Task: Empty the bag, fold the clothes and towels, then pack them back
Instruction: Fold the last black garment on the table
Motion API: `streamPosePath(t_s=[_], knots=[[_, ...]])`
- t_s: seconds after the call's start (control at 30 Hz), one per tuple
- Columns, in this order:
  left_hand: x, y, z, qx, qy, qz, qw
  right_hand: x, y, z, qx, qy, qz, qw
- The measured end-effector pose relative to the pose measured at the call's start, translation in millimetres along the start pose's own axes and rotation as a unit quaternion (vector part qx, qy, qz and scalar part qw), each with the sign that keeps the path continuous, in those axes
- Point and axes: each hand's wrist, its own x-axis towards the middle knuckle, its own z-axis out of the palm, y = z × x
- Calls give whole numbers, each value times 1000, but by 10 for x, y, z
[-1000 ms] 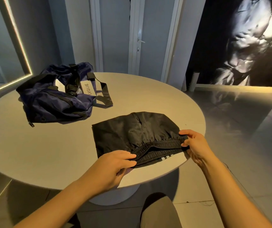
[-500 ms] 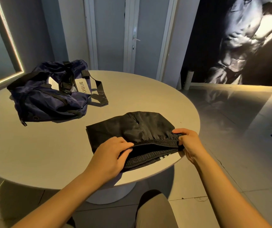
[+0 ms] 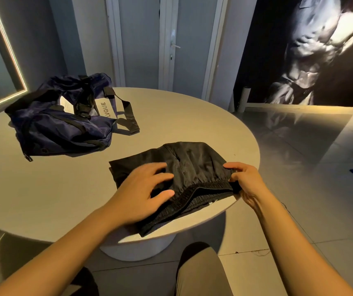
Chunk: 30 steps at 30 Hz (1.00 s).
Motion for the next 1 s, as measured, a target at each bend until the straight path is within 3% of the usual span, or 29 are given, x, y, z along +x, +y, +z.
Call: streamPosePath(t_s=[0.13,0.27,0.33,0.4,0.5,0.57,0.63,0.7,0.8,0.9,1.0], knots=[[84,-369,75,83,-164,-91,979,3,19,-19,-42,4,-14,999],[19,-378,120,94,-170,-127,973,70,27,13,-139,51,-49,988],[-27,-299,136,103,-166,-149,969,41,-62,100,-265,106,-129,950],[-76,-189,172,110,-153,-185,965,-57,-170,265,-359,136,-252,888],[-145,40,264,132,-118,-252,951,-319,-281,711,-391,1,-350,851],[-191,169,318,142,-108,-291,940,-378,-165,964,-489,-101,-330,802],[-262,183,309,147,-99,-310,934,-349,44,1042,-589,-147,-259,751],[-358,74,197,164,-59,-283,943,-289,201,954,-608,-154,-234,743],[-535,-263,-91,122,20,-194,973,-147,254,806,-575,-168,-251,761],[-692,-545,-304,13,-16,-149,989,-58,150,775,-558,-161,-273,767],[-779,-572,-334,-1,-23,-136,990,-226,87,817,-529,-113,-389,745]])
